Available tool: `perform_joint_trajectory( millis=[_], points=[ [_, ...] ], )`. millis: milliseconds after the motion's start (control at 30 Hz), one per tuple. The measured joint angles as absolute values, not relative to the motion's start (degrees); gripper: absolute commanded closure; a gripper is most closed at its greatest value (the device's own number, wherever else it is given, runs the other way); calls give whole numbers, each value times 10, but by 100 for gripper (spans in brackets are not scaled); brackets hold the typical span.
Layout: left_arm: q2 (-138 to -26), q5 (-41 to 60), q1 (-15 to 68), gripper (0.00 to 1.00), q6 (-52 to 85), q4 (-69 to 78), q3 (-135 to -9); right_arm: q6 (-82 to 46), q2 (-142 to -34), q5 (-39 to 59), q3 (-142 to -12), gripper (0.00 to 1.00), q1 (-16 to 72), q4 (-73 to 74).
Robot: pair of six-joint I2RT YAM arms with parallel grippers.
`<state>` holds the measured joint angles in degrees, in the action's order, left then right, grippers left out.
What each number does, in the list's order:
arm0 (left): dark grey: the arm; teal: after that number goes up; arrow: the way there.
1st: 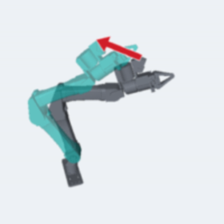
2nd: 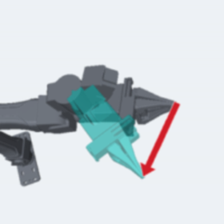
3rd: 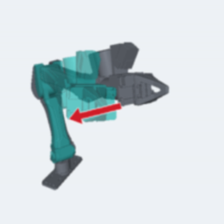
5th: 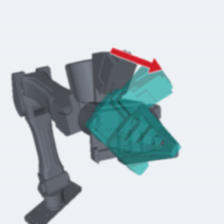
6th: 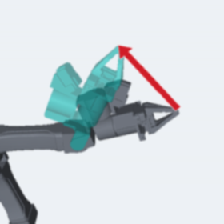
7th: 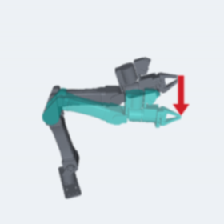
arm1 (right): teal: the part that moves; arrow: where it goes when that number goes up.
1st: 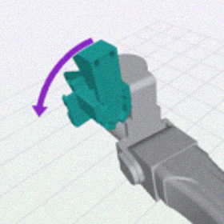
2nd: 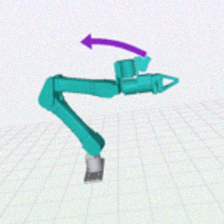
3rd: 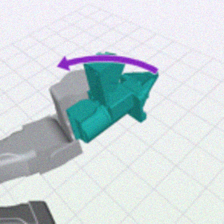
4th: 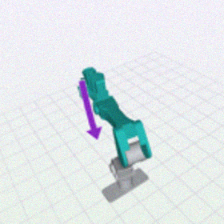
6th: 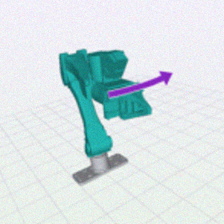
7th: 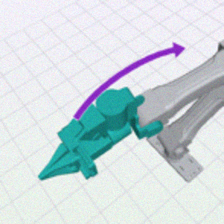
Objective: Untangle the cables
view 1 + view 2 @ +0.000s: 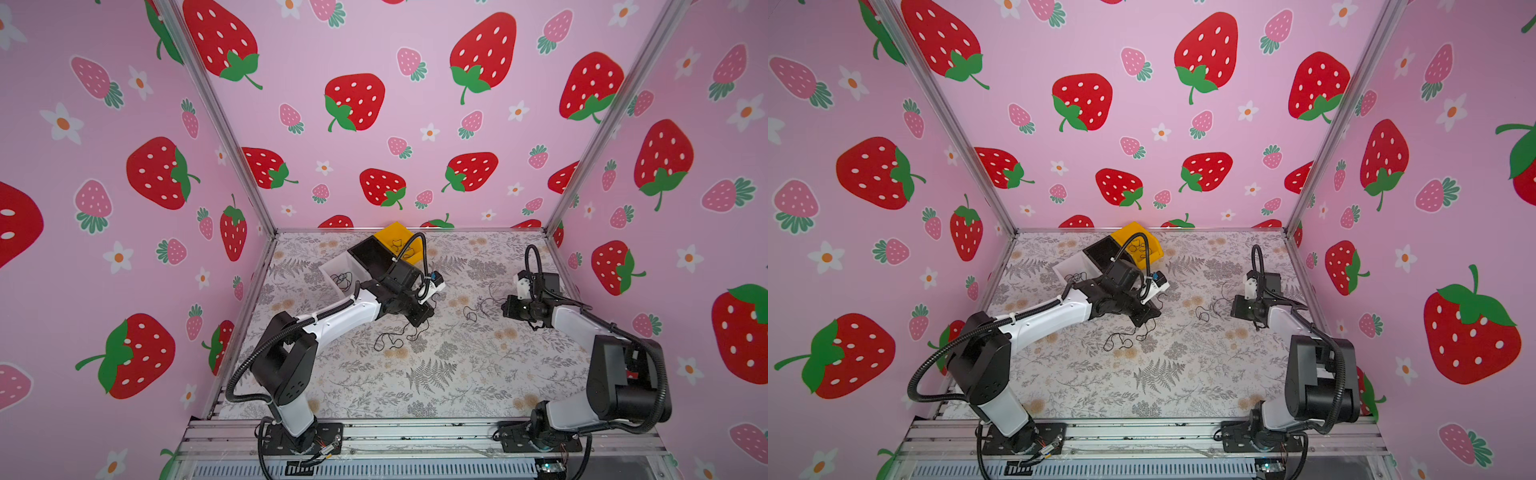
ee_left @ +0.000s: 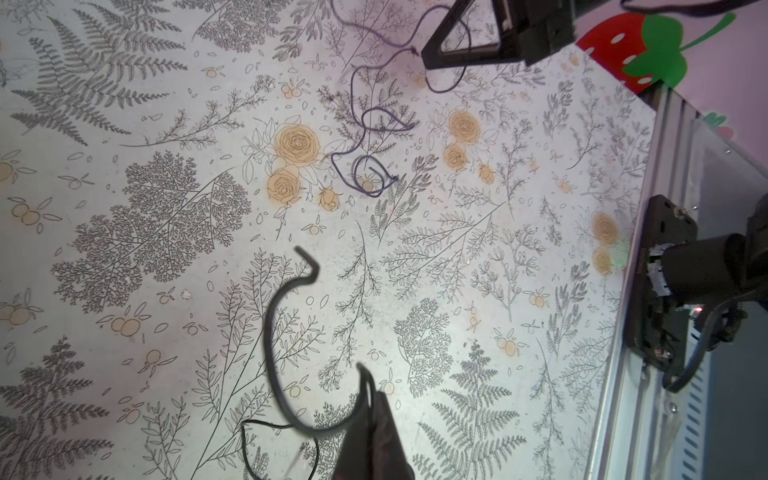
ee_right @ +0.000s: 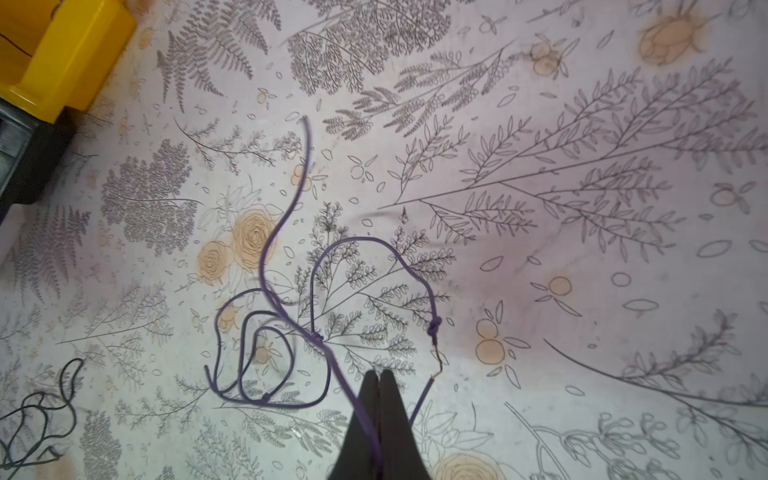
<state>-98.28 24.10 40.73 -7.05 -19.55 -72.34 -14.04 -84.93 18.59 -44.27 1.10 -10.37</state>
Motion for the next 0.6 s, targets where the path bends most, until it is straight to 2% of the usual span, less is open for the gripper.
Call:
perform_joint_trajectory(
  millis=[67, 200, 433, 600],
  points=[
    [-982, 250, 410, 100, -70, -196, -724, -139, -846, 179, -443, 57, 11, -103],
    [-995, 266, 417, 100, -67, -211, -739, -134, -813, 159, -443, 39, 10, -103],
    [-1079, 277, 428, 100, -63, -238, -833, -129, -736, 135, -446, 34, 10, -105],
    [-1158, 271, 430, 95, -58, -275, -900, -128, -714, 131, -446, 34, 10, -116]
  ],
)
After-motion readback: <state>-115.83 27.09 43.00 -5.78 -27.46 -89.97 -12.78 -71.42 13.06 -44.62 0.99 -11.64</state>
